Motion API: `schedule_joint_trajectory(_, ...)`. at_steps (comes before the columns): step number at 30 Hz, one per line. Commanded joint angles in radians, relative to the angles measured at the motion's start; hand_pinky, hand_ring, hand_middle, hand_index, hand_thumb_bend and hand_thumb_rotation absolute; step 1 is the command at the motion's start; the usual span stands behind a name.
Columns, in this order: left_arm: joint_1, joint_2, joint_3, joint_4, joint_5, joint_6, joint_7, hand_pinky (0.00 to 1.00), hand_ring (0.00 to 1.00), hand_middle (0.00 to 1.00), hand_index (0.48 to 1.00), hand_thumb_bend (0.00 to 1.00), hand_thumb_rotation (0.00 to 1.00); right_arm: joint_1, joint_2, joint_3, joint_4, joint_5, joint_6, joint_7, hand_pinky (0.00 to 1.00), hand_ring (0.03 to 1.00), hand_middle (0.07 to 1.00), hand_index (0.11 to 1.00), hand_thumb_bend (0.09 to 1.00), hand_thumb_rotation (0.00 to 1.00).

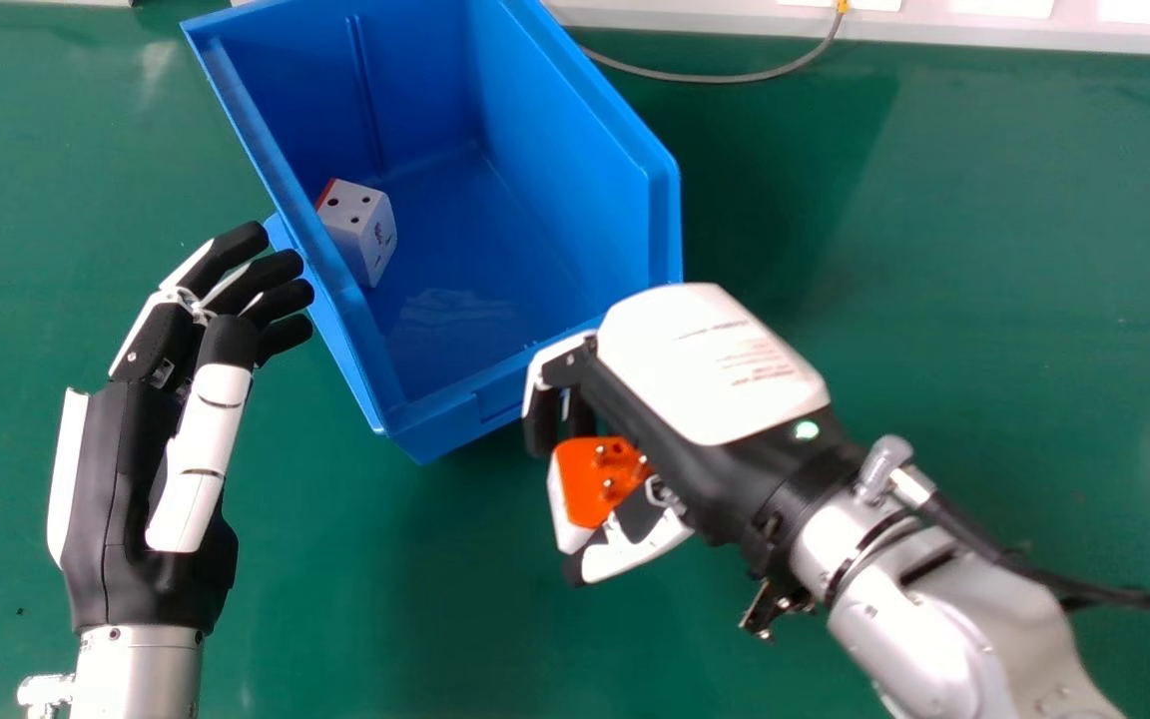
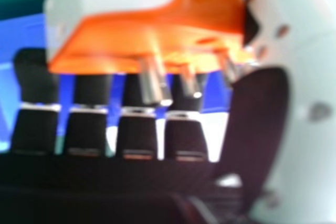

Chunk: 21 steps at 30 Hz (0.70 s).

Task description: Pick all objects and put in blue box

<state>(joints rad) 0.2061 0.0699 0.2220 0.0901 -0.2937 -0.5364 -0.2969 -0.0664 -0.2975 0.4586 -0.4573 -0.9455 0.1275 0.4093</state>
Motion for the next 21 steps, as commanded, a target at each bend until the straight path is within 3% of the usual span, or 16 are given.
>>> schedule_joint_trajectory(1,-0.007,0.006,0.004,-0.008,0.006,-0.025,0.000,0.77,0.78,0.78,0.792,0.66,0.68,-0.015,0.007,-0.025,-0.059,0.011,0.007,0.018,0.24,0.396,0.459,0.498,0.521,0.00)
schedule_joint_trajectory(13,-0.006,0.004,0.001,-0.016,0.002,-0.021,0.000,0.76,0.77,0.78,0.792,0.66,0.68,-0.035,-0.007,-0.076,-0.093,0.025,0.004,0.049,0.23,0.387,0.465,0.507,0.516,0.00)
schedule_joint_trajectory(16,-0.007,0.004,0.004,-0.009,0.008,-0.030,0.002,0.76,0.77,0.78,0.790,0.66,0.68,-0.043,-0.008,-0.085,-0.099,0.019,0.012,0.057,0.23,0.386,0.466,0.509,0.516,0.00)
schedule_joint_trajectory(19,-0.007,0.007,0.004,-0.004,-0.002,-0.027,-0.005,0.76,0.77,0.78,0.790,0.66,0.68,-0.038,0.012,-0.099,-0.115,0.031,0.037,0.063,0.23,0.387,0.468,0.509,0.515,0.00)
schedule_joint_trajectory(21,-0.007,0.007,0.005,-0.004,-0.001,-0.027,-0.004,0.76,0.77,0.78,0.790,0.66,0.68,-0.036,0.019,-0.100,-0.118,0.029,0.043,0.061,0.23,0.387,0.468,0.509,0.515,0.00)
